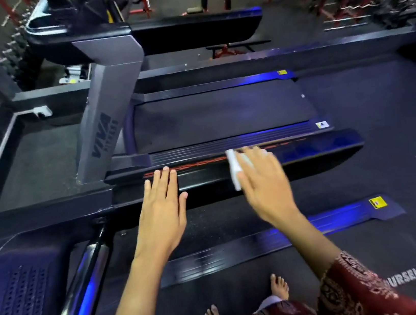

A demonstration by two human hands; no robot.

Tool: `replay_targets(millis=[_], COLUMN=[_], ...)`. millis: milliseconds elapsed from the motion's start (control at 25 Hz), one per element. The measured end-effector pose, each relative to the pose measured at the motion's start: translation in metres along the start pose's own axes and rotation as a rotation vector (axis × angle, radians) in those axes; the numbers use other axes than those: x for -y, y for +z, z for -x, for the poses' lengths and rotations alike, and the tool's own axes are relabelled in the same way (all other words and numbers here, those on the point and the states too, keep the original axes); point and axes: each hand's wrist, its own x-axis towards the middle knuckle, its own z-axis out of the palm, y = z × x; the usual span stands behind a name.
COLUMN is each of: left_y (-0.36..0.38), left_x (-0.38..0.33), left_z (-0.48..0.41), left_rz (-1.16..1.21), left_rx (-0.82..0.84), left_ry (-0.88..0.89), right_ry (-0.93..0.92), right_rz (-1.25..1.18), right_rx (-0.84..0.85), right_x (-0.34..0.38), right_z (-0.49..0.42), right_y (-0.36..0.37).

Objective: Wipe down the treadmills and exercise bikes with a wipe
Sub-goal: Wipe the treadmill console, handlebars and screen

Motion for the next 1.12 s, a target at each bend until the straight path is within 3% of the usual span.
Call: replay_targets(millis=[120, 200, 240, 320, 400, 480, 560, 640, 680, 760, 840, 880, 1040, 1120], left_y=[0.011, 0.018, 0.021, 0.027, 0.032, 0.037, 0.041, 0.046, 0.049, 0.052, 0.057, 0.058, 0.066, 0.07], left_x=[-0.03, -0.052, -0.062, -0.082, -0.099, -0.112, -0.127, -0.143, -0.15, -0.161, -0.171, -0.176, -0.196, -0.204], left_z=[-0.011, -0.018, -0.021, -0.028, -0.034, -0.038, -0.042, -0.048, -0.05, -0.054, -0.057, -0.058, -0.064, -0.067], left_rz=[-0.003, 0.001, -0.004, -0.022, -0.026, -0.035, -0.048, -0.062, -0.063, -0.063, -0.061, -0.063, -0.071, -0.064], left_rx=[-0.008, -0.002, 0.001, 0.006, 0.002, -0.01, -0.022, -0.032, -0.035, -0.05, -0.075, -0.088, -0.126, -0.139], left_ry=[0.027, 0.042, 0.053, 0.072, 0.07, 0.07, 0.075, 0.09, 0.1, 0.121, 0.156, 0.171, 0.193, 0.209], right_ry=[0.276, 0.385, 0.338, 0.054, -0.134, -0.056, 0.165, 0.307, 0.295, 0.025, -0.17, -0.153, 0.299, 0.155], right_rz=[0.033, 0.107, 0.127, 0.007, -0.089, -0.013, -0.028, -0.018, -0.002, -0.049, -0.084, -0.06, -0.157, -0.166], right_rx=[-0.078, -0.079, -0.048, -0.009, -0.02, -0.062, -0.081, -0.091, -0.062, -0.019, -0.048, -0.068, -0.11, -0.08], right_x=[-0.078, -0.067, -0.051, -0.028, -0.056, -0.115, -0.161, -0.157, -0.142, -0.117, -0.139, -0.162, -0.189, -0.162], right_z=[0.012, -0.001, -0.007, -0.005, 0.005, 0.016, 0.024, 0.016, 0.009, 0.009, 0.013, 0.015, 0.022, 0.019], right_y=[-0.019, -0.022, -0.019, -0.012, -0.011, -0.012, -0.025, -0.033, -0.033, -0.03, -0.026, -0.026, -0.032, -0.03])
